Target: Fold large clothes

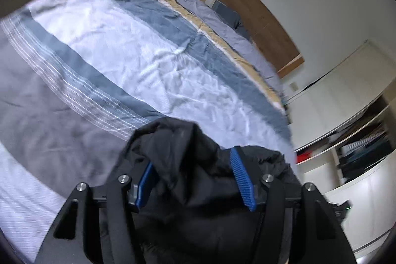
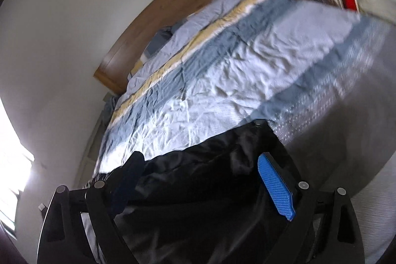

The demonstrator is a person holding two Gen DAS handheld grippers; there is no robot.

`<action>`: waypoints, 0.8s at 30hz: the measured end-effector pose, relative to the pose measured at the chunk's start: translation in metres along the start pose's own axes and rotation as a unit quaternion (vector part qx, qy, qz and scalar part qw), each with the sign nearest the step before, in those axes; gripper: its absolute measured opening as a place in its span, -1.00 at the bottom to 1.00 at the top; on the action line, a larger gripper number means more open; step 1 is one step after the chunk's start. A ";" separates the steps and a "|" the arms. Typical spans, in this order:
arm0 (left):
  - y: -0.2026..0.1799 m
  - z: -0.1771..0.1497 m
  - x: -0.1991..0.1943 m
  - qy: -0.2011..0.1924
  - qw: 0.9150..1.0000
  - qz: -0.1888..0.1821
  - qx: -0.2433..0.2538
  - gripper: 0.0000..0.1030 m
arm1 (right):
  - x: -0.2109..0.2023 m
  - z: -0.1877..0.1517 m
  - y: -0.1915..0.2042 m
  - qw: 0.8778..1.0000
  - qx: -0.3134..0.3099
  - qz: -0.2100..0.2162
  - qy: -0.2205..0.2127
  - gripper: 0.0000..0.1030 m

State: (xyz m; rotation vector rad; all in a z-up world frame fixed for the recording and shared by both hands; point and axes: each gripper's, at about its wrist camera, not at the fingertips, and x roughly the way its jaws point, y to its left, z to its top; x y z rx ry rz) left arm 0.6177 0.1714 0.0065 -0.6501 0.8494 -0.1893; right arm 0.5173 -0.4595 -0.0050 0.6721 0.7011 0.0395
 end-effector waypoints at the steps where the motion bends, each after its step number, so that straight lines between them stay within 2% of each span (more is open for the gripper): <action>1: -0.001 0.000 -0.007 -0.004 1.000 0.007 0.000 0.10 | -0.005 -0.003 0.013 1.000 -0.017 0.002 0.003 0.79; 5: -0.013 0.000 -0.045 -0.051 0.997 0.055 0.015 0.10 | -0.014 -0.021 0.054 0.997 -0.071 0.011 0.018 0.79; 7: -0.026 -0.004 -0.059 -0.060 0.996 0.057 0.029 0.11 | -0.013 -0.031 0.072 0.995 -0.099 0.007 0.024 0.79; 10: -0.058 -0.021 -0.060 -0.059 0.993 0.066 0.077 0.11 | -0.004 -0.051 0.096 0.990 -0.135 0.000 0.034 0.79; 13: -0.092 -0.049 -0.032 -0.035 0.990 0.062 0.120 0.11 | 0.010 -0.069 0.109 0.988 -0.150 -0.006 0.040 0.79; 18: -0.141 -0.093 0.046 0.012 0.982 0.063 0.180 0.11 | 0.045 -0.090 0.126 0.981 -0.184 -0.034 0.048 0.79; 22: -0.157 -0.104 0.111 0.047 0.969 0.103 0.220 0.12 | 0.083 -0.091 0.121 0.977 -0.195 -0.058 0.063 0.79; 24: -0.155 -0.101 0.132 0.057 0.968 0.113 0.218 0.13 | 0.102 -0.087 0.114 0.977 -0.190 -0.064 0.072 0.80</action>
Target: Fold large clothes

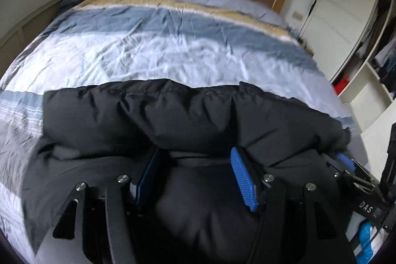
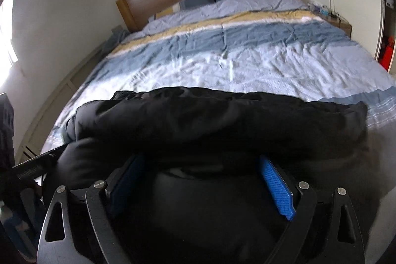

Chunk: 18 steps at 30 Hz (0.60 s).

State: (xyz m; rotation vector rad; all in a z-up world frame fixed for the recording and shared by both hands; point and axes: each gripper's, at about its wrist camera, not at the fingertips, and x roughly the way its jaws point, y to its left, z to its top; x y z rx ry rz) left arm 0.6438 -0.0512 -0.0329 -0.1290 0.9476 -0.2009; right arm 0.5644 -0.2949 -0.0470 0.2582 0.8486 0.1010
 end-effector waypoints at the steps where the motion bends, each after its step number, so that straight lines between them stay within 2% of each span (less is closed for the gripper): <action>1: 0.002 0.005 0.011 0.005 1.000 0.003 -0.007 0.14 | 0.011 0.003 -0.004 1.000 0.006 0.001 0.005 0.82; 7: 0.004 0.029 0.073 0.027 0.999 0.032 -0.011 0.22 | 0.069 0.020 -0.021 0.999 0.036 0.001 0.026 0.87; 12: 0.011 0.045 0.108 0.035 0.998 0.043 -0.017 0.26 | 0.109 0.035 -0.035 0.998 0.049 0.004 0.045 0.91; 15: 0.018 0.051 0.114 0.044 0.998 0.030 -0.025 0.27 | 0.119 0.040 -0.043 0.997 0.054 0.016 0.056 0.93; 18: 0.032 0.049 0.107 0.047 0.998 0.015 -0.029 0.30 | 0.111 0.037 -0.052 0.996 0.050 0.043 0.055 0.93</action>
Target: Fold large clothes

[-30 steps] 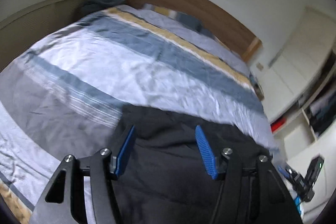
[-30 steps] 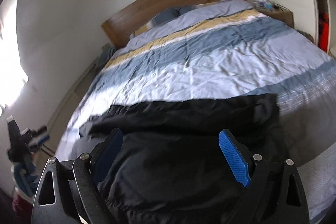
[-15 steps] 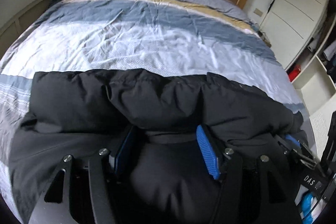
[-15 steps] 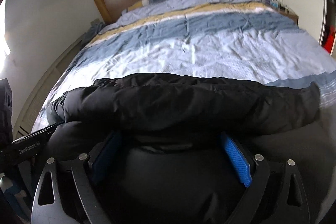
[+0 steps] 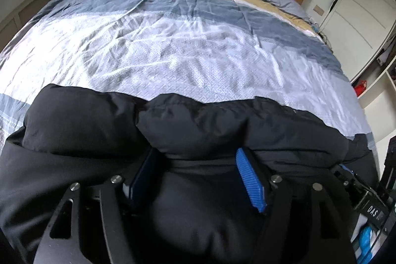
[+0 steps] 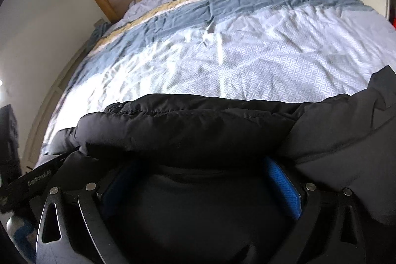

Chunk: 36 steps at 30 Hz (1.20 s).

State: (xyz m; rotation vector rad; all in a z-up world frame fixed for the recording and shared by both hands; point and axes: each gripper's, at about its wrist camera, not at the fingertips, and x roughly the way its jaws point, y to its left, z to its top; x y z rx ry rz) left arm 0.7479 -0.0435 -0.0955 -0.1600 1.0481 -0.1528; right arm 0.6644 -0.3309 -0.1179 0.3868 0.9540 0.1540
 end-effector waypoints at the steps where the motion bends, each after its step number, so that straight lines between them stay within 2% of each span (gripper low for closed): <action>1: 0.004 -0.001 -0.002 0.002 1.000 0.000 0.001 0.30 | -0.005 -0.002 -0.005 1.000 -0.004 0.008 0.000 0.92; 3: 0.024 -0.004 -0.009 0.007 1.000 0.018 -0.001 0.30 | -0.016 -0.004 -0.020 1.000 -0.009 0.016 0.003 0.92; 7: 0.072 -0.012 -0.021 0.017 0.997 0.069 -0.031 0.30 | -0.041 -0.007 -0.067 1.000 0.008 0.002 0.003 0.91; 9: 0.099 -0.018 -0.029 0.024 0.991 0.128 -0.037 0.30 | -0.053 -0.013 -0.090 0.999 0.006 -0.045 0.010 0.91; 10: 0.110 -0.022 -0.032 0.028 0.989 0.138 -0.039 0.30 | -0.057 -0.015 -0.097 0.998 0.004 -0.064 0.014 0.91; 14: 0.136 -0.036 -0.063 -0.002 0.986 0.160 -0.054 0.30 | -0.085 -0.022 -0.108 0.986 -0.035 -0.160 0.007 0.91; 16: 0.135 -0.043 -0.090 -0.041 0.985 0.161 -0.050 0.30 | -0.102 -0.025 -0.102 0.981 -0.059 -0.182 -0.006 0.91; 18: 0.130 -0.048 -0.107 -0.065 0.987 0.141 -0.047 0.30 | -0.120 -0.029 -0.090 0.981 -0.082 -0.176 -0.025 0.91; 21: 0.114 -0.058 -0.126 -0.084 0.992 0.085 -0.045 0.30 | -0.136 -0.038 -0.062 0.982 -0.111 -0.148 -0.045 0.91; 24: 0.102 -0.069 -0.121 -0.074 0.995 0.052 -0.044 0.30 | -0.134 -0.055 -0.031 0.986 -0.126 -0.101 -0.049 0.91; 26: 0.100 -0.080 -0.107 -0.055 0.996 0.063 -0.038 0.30 | -0.125 -0.070 -0.023 0.989 -0.127 -0.072 -0.035 0.91; 28: 0.111 -0.091 -0.097 -0.039 0.995 0.071 -0.052 0.30 | -0.109 -0.084 -0.025 0.988 -0.132 -0.076 -0.012 0.91; 31: 0.135 -0.105 -0.096 -0.027 0.993 0.082 -0.077 0.30 | -0.108 -0.092 -0.046 0.993 -0.102 -0.066 -0.010 0.92; 34: 0.157 -0.115 -0.103 -0.016 0.991 0.099 -0.089 0.30 | -0.118 -0.094 -0.075 0.994 -0.067 -0.091 -0.004 0.92; 36: 0.172 -0.124 -0.114 -0.012 0.987 0.124 -0.099 0.30 | -0.126 -0.099 -0.088 0.992 -0.053 -0.117 0.005 0.92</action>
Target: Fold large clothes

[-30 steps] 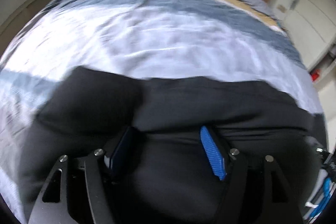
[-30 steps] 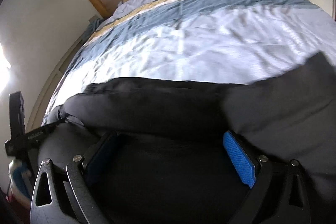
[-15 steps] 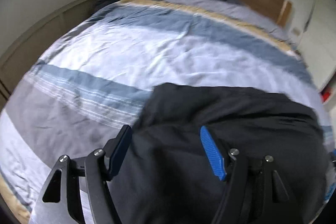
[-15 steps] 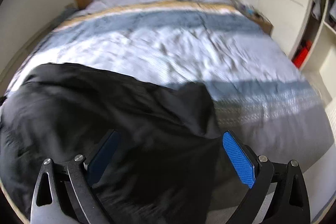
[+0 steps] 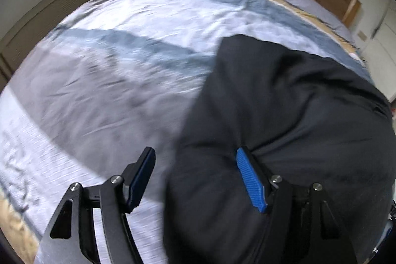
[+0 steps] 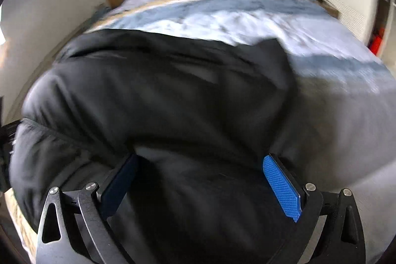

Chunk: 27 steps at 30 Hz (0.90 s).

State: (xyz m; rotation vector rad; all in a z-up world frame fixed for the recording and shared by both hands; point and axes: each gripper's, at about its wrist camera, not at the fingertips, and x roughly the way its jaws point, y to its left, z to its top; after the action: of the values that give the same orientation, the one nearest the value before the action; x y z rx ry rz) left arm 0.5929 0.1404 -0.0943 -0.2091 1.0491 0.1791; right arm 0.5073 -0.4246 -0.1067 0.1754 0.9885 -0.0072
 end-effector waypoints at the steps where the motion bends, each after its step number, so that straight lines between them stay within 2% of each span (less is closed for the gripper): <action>1: 0.007 -0.002 -0.003 0.000 1.000 0.005 -0.002 0.30 | -0.004 -0.003 -0.006 1.000 0.006 -0.010 0.004 0.92; 5: 0.034 -0.016 -0.030 -0.010 1.000 0.016 -0.025 0.30 | -0.034 -0.019 -0.022 0.999 0.020 -0.045 0.008 0.92; 8: 0.051 -0.030 -0.052 -0.017 0.999 0.012 -0.038 0.30 | -0.059 -0.028 -0.023 0.999 0.029 -0.046 0.001 0.92; 13: 0.077 -0.045 -0.083 -0.029 0.998 -0.030 -0.053 0.30 | -0.095 -0.042 -0.018 0.998 0.037 -0.036 -0.019 0.99; 17: 0.093 -0.050 -0.096 -0.017 0.998 -0.039 -0.055 0.30 | -0.124 -0.050 -0.021 0.997 0.061 -0.025 -0.038 0.99; 24: 0.120 -0.067 -0.121 -0.030 0.993 -0.087 -0.069 0.30 | -0.151 -0.057 -0.031 0.995 0.080 -0.025 -0.062 0.99; 27: 0.128 -0.073 -0.123 -0.036 0.992 -0.093 -0.078 0.31 | -0.163 -0.062 -0.035 0.993 0.091 -0.031 -0.075 0.99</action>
State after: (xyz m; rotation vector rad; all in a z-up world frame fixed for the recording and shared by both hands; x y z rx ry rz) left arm 0.4406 0.2396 -0.0335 -0.4375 0.9387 0.0986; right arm 0.3623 -0.4619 -0.0095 0.3068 0.8426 -0.1662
